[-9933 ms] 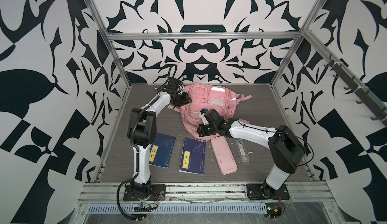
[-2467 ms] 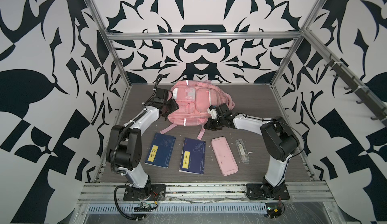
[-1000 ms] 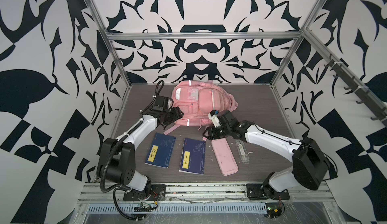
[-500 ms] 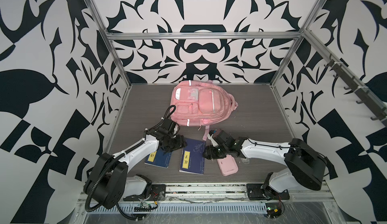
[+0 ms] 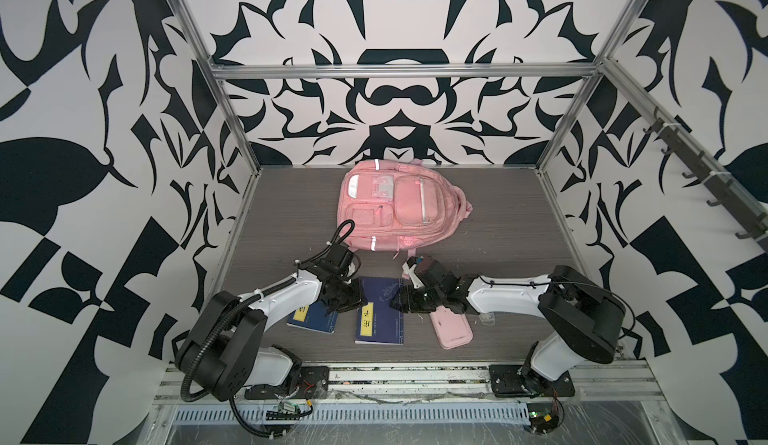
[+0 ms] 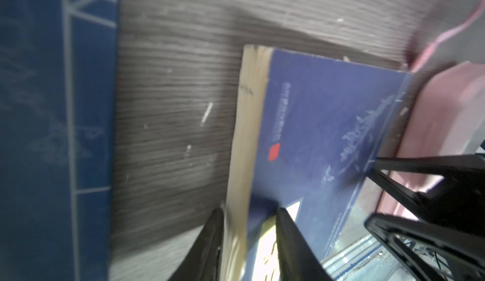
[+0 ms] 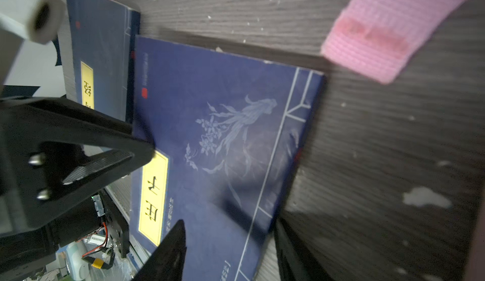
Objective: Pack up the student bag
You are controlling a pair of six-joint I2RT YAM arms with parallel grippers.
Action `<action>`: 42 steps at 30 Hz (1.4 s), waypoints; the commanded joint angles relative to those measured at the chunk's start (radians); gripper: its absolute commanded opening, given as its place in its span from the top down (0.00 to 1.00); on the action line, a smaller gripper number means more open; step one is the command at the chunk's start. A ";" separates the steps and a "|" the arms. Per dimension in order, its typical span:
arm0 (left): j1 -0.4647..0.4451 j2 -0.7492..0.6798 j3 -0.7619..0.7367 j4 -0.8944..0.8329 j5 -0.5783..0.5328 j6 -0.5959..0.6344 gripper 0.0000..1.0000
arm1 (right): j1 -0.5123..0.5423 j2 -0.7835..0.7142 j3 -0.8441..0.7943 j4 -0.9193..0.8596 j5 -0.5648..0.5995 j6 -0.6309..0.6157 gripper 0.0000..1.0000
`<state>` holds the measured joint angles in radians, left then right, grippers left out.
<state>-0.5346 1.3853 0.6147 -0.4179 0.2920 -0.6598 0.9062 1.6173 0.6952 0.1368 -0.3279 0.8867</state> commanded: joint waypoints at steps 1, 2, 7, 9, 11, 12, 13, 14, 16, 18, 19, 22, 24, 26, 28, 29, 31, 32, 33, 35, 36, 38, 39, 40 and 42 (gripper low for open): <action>-0.004 0.043 -0.023 -0.002 -0.026 0.003 0.69 | 0.008 0.027 -0.028 -0.015 0.007 0.018 0.43; -0.005 0.055 -0.027 0.002 -0.028 0.005 0.71 | 0.007 0.029 -0.028 -0.014 0.006 0.018 0.43; -0.005 0.104 -0.038 0.007 -0.046 0.003 0.77 | 0.008 0.033 -0.029 0.019 -0.004 0.024 0.43; -0.004 0.122 -0.048 0.025 -0.035 -0.002 0.78 | 0.007 0.038 -0.038 0.072 -0.031 0.028 0.43; -0.005 0.136 -0.064 0.059 -0.011 -0.021 0.79 | 0.008 0.046 -0.049 0.149 -0.073 0.035 0.45; -0.004 0.142 -0.073 0.078 0.004 -0.032 0.79 | 0.007 0.050 -0.054 0.199 -0.097 0.037 0.46; -0.004 0.146 -0.082 0.096 0.015 -0.043 0.79 | 0.007 0.053 -0.058 0.243 -0.125 0.040 0.47; -0.004 0.149 -0.089 0.112 0.025 -0.052 0.79 | 0.008 0.056 -0.063 0.292 -0.156 0.042 0.47; -0.005 0.154 -0.101 0.135 0.038 -0.067 0.79 | 0.009 0.056 -0.073 0.375 -0.192 0.049 0.48; -0.004 0.151 -0.112 0.151 0.048 -0.080 0.78 | 0.010 0.055 -0.080 0.430 -0.218 0.051 0.51; -0.005 0.146 -0.118 0.158 0.054 -0.087 0.78 | 0.012 0.052 -0.084 0.451 -0.226 0.053 0.52; -0.005 0.134 -0.127 0.166 0.059 -0.101 0.76 | 0.013 0.042 -0.092 0.488 -0.239 0.057 0.56; -0.004 0.128 -0.128 0.163 0.058 -0.103 0.75 | 0.015 0.029 -0.101 0.511 -0.248 0.057 0.59; -0.002 0.126 -0.131 0.167 0.059 -0.108 0.74 | 0.017 0.014 -0.108 0.530 -0.255 0.057 0.61; 0.000 0.126 -0.132 0.169 0.064 -0.110 0.73 | 0.018 -0.003 -0.114 0.540 -0.258 0.052 0.62; 0.001 0.127 -0.132 0.171 0.064 -0.112 0.73 | 0.018 -0.013 -0.114 0.530 -0.256 0.048 0.62; 0.001 0.123 -0.128 0.168 0.065 -0.112 0.73 | 0.019 -0.029 -0.108 0.479 -0.242 0.030 0.64; 0.001 0.118 -0.127 0.166 0.065 -0.113 0.73 | 0.018 -0.038 -0.104 0.445 -0.231 0.017 0.65; 0.002 0.113 -0.126 0.161 0.064 -0.113 0.73 | 0.017 -0.047 -0.100 0.415 -0.220 0.009 0.67; 0.004 0.098 -0.121 0.148 0.060 -0.112 0.73 | 0.018 -0.064 -0.102 0.367 -0.195 -0.003 0.72; 0.002 0.089 -0.116 0.140 0.054 -0.112 0.73 | 0.019 -0.075 -0.103 0.340 -0.176 -0.008 0.74; 0.003 0.072 -0.111 0.121 0.045 -0.109 0.72 | 0.018 -0.095 -0.105 0.303 -0.146 -0.017 0.76; 0.002 0.064 -0.107 0.111 0.038 -0.106 0.72 | 0.016 -0.103 -0.104 0.286 -0.139 -0.022 0.76; 0.002 0.058 -0.106 0.105 0.034 -0.105 0.71 | 0.016 -0.112 -0.103 0.271 -0.129 -0.026 0.76; 0.003 0.046 -0.101 0.093 0.032 -0.103 0.70 | 0.016 -0.132 -0.102 0.239 -0.106 -0.038 0.77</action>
<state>-0.5289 1.4212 0.5476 -0.1772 0.4217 -0.7620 0.9180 1.5379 0.5800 0.3901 -0.4709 0.8932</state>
